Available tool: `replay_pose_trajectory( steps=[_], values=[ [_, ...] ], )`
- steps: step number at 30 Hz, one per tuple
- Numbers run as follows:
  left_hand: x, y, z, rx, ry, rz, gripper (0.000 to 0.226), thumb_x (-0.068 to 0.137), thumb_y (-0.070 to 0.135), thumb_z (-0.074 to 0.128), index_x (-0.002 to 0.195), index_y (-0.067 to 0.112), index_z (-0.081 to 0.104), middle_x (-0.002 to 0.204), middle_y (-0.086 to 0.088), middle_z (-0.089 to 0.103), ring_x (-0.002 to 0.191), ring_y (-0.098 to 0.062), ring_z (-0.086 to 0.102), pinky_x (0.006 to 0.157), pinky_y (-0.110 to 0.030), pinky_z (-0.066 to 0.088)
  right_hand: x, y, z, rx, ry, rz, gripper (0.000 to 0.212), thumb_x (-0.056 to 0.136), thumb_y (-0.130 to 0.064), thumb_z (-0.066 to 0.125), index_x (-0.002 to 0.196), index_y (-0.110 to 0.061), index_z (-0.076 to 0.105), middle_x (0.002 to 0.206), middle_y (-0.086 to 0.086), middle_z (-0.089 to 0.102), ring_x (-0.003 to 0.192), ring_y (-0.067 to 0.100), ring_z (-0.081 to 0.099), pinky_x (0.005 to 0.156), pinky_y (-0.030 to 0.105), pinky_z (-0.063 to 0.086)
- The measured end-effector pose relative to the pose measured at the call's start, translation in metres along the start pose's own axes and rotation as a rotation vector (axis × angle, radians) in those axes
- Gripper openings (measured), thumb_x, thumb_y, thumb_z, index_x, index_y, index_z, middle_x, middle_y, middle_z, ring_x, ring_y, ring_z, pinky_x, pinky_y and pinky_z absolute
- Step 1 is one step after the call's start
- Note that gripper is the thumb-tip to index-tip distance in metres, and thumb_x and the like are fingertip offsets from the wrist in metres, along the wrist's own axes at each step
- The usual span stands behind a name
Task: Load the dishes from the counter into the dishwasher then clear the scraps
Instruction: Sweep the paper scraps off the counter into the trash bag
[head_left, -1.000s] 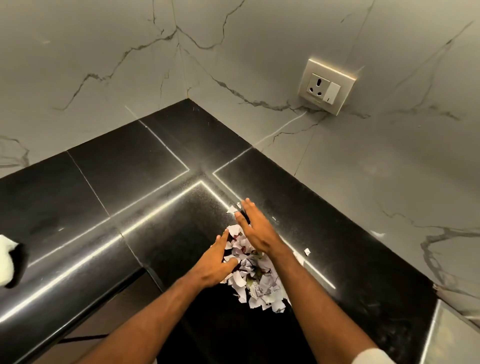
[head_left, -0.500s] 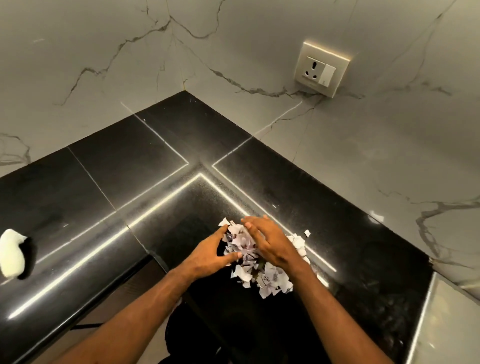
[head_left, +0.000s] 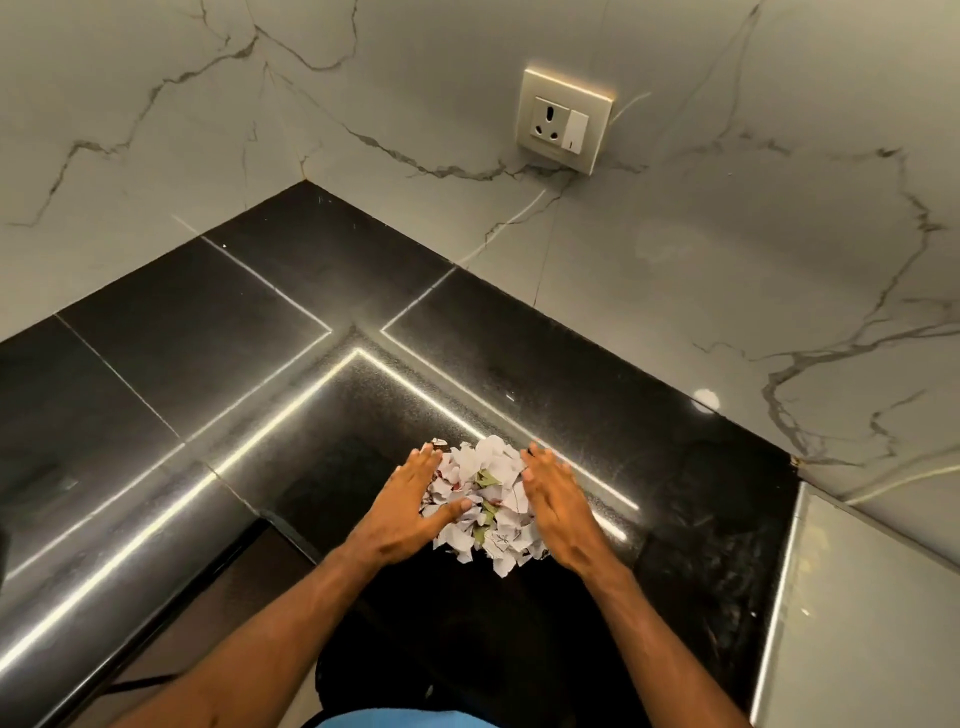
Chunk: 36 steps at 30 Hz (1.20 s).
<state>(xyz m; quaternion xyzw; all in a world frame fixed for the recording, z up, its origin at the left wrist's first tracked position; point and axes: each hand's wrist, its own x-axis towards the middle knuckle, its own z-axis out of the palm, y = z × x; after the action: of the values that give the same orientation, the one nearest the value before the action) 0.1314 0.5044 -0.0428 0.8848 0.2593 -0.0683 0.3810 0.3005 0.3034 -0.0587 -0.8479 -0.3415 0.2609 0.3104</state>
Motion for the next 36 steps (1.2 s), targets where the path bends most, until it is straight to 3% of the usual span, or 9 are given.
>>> replay_pose_trajectory(
  steps=[3,5,7,9,12,15,18,25,36],
  values=[
    [-0.013,0.001,0.004,-0.045,0.099,-0.029,0.106,0.081,0.089,0.043,0.162,0.031,0.005,0.169,0.011,-0.005,0.155,-0.009,-0.002,0.126,-0.046,0.011,-0.016,-0.007,-0.002,0.102,0.085,0.054,0.065,0.103,-0.073,0.025,0.162,-0.045,0.022,0.171,-0.015,0.016,0.158,0.005,0.011,0.128,0.054,0.017],
    [-0.022,0.002,0.001,-0.021,0.183,-0.022,0.107,0.079,0.087,0.05,0.161,0.028,0.015,0.168,0.008,0.011,0.152,-0.013,0.013,0.124,-0.043,0.021,-0.028,-0.011,-0.007,0.065,0.169,0.116,0.067,0.102,-0.071,0.038,0.161,-0.044,0.025,0.17,-0.011,0.022,0.156,0.013,0.021,0.125,0.054,0.025],
    [-0.03,0.004,-0.001,0.021,0.228,0.016,0.107,0.076,0.086,0.056,0.158,0.025,0.024,0.159,0.006,0.027,0.143,-0.012,0.026,0.119,-0.036,0.029,-0.04,-0.014,-0.011,-0.027,0.15,0.156,0.074,0.097,-0.075,0.045,0.161,-0.042,0.027,0.169,-0.008,0.025,0.154,0.018,0.024,0.123,0.058,0.03],
    [-0.036,0.006,0.002,0.037,0.189,0.043,0.109,0.073,0.085,0.061,0.156,0.023,0.028,0.152,0.006,0.033,0.138,-0.009,0.029,0.117,-0.032,0.033,-0.052,-0.016,-0.007,-0.104,0.06,0.153,0.08,0.092,-0.078,0.047,0.161,-0.043,0.024,0.169,-0.009,0.02,0.155,0.019,0.02,0.124,0.06,0.026],
    [-0.042,0.006,0.015,0.031,0.083,0.053,0.11,0.07,0.081,0.066,0.156,0.023,0.029,0.151,0.005,0.034,0.138,-0.011,0.033,0.119,-0.035,0.034,-0.064,-0.019,0.003,-0.167,-0.044,0.106,0.082,0.093,-0.073,0.053,0.161,-0.046,0.018,0.171,-0.01,0.012,0.157,0.017,0.013,0.127,0.055,0.017],
    [-0.045,0.009,0.025,0.165,0.155,0.055,0.102,0.073,0.079,0.065,0.154,0.029,0.03,0.149,0.004,0.035,0.135,-0.016,0.036,0.114,-0.039,0.037,-0.071,-0.023,0.006,-0.179,0.003,0.107,0.086,0.092,-0.071,0.057,0.163,-0.043,0.017,0.172,-0.01,0.01,0.157,0.015,0.011,0.127,0.052,0.015],
    [-0.044,0.011,0.023,0.199,0.173,0.035,0.098,0.077,0.073,0.067,0.156,0.032,0.027,0.147,0.003,0.033,0.133,-0.017,0.035,0.113,-0.039,0.038,-0.076,-0.03,0.002,-0.205,0.052,0.125,0.087,0.091,-0.068,0.062,0.162,-0.044,0.018,0.171,-0.01,0.014,0.155,0.016,0.016,0.127,0.053,0.021],
    [-0.025,0.023,0.016,0.117,-0.124,0.074,0.101,0.08,0.059,0.075,0.159,0.035,0.017,0.152,0.003,0.029,0.139,-0.015,0.036,0.118,-0.036,0.036,-0.072,-0.041,0.012,-0.268,-0.023,0.153,0.09,0.09,-0.057,0.071,0.161,-0.048,0.016,0.171,-0.005,0.017,0.158,0.024,0.018,0.125,0.053,0.029],
    [-0.009,0.045,0.023,0.166,-0.179,0.098,0.096,0.086,0.049,0.074,0.16,0.026,0.018,0.158,-0.004,0.028,0.142,-0.019,0.038,0.12,-0.037,0.035,-0.067,-0.059,0.014,-0.345,-0.069,0.135,0.074,0.097,-0.052,0.064,0.16,-0.045,0.026,0.168,0.002,0.024,0.152,0.022,0.025,0.119,0.047,0.036]
  ],
)
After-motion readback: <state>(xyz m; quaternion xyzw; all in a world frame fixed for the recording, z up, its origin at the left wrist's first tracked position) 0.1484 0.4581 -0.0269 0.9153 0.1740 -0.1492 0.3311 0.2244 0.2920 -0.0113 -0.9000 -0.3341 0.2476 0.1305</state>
